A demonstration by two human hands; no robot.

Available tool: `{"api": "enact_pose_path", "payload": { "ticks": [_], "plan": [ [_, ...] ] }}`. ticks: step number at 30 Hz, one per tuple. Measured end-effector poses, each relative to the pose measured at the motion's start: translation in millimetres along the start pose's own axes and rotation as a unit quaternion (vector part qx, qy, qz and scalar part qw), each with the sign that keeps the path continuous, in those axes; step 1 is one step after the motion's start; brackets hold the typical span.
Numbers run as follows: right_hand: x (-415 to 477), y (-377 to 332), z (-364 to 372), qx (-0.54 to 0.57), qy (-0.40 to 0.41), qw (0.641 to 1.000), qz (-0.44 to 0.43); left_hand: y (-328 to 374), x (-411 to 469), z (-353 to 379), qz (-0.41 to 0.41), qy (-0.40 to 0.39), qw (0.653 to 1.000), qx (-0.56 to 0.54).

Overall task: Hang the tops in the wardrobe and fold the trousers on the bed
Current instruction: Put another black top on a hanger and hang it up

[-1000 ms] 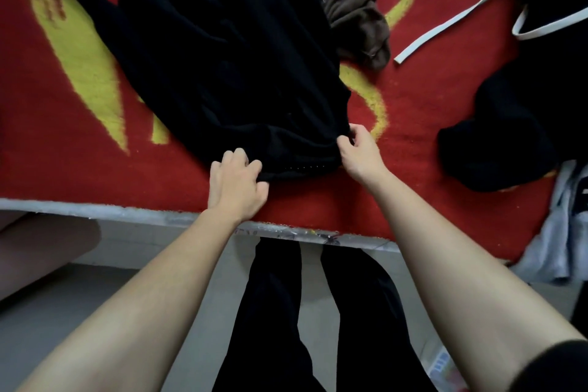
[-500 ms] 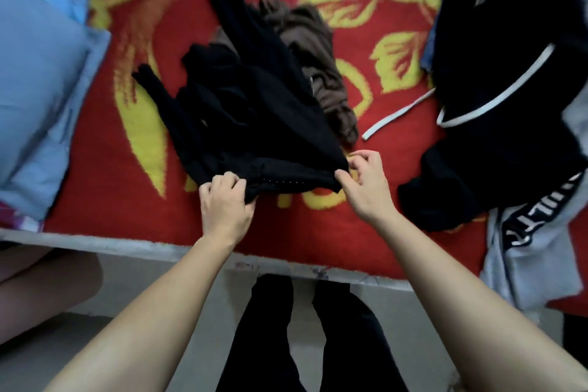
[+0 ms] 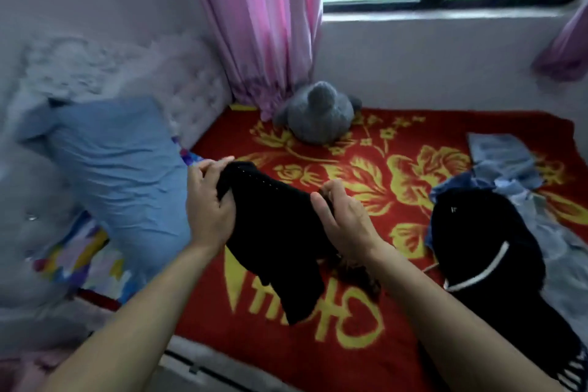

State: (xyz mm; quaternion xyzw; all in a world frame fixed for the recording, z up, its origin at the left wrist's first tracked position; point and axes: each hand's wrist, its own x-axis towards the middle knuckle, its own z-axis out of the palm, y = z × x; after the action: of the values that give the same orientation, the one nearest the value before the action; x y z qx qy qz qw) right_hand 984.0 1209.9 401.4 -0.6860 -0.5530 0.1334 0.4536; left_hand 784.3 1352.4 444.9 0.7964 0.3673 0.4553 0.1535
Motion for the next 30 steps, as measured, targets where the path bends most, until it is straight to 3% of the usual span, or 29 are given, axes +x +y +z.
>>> {"api": "enact_pose_path", "payload": {
  "ticks": [3, 6, 10, 14, 17, 19, 21, 23, 25, 28, 30],
  "plan": [
    [1, -15, -2, -0.045, -0.109, 0.993, -0.009, 11, 3, -49, -0.032, 0.062, 0.997, 0.027],
    [5, -10, 6, -0.090, -0.245, 0.965, -0.020, 7, -22, -91, -0.103, 0.074, 0.991, 0.049],
    [-3, -23, 33, -0.093, -0.276, 0.956, -0.031, -8, -78, -136, -0.231, 0.046, 0.970, 0.066],
    [-26, -84, 70, -0.102, -0.263, 0.956, -0.080, -33, -124, -192, -0.387, -0.071, 0.919, 0.009],
    [-38, -145, 93, -0.052, -0.276, 0.952, -0.124, -35, -156, -250, -0.391, -0.209, 0.895, -0.046],
    [-49, -187, 109, -0.045, -0.268, 0.949, -0.160, -30, -181, -286, -0.378, -0.246, 0.887, -0.098],
    [-64, -228, 130, -0.034, -0.266, 0.947, -0.175, -29, -209, -321, -0.340, -0.211, 0.914, -0.074],
    [-82, -269, 156, -0.022, -0.272, 0.944, -0.183, -43, -240, -359, -0.298, -0.121, 0.947, -0.013],
    [-103, -308, 185, -0.017, -0.301, 0.932, -0.202, -57, -277, -405, -0.292, -0.035, 0.956, -0.016],
    [-141, -362, 239, -0.114, -0.382, 0.878, -0.264, -66, -333, -489, -0.326, 0.116, 0.935, -0.075],
    [-167, -393, 282, -0.161, -0.405, 0.856, -0.279, -63, -366, -547, -0.360, 0.135, 0.916, -0.112]
  ]
}}
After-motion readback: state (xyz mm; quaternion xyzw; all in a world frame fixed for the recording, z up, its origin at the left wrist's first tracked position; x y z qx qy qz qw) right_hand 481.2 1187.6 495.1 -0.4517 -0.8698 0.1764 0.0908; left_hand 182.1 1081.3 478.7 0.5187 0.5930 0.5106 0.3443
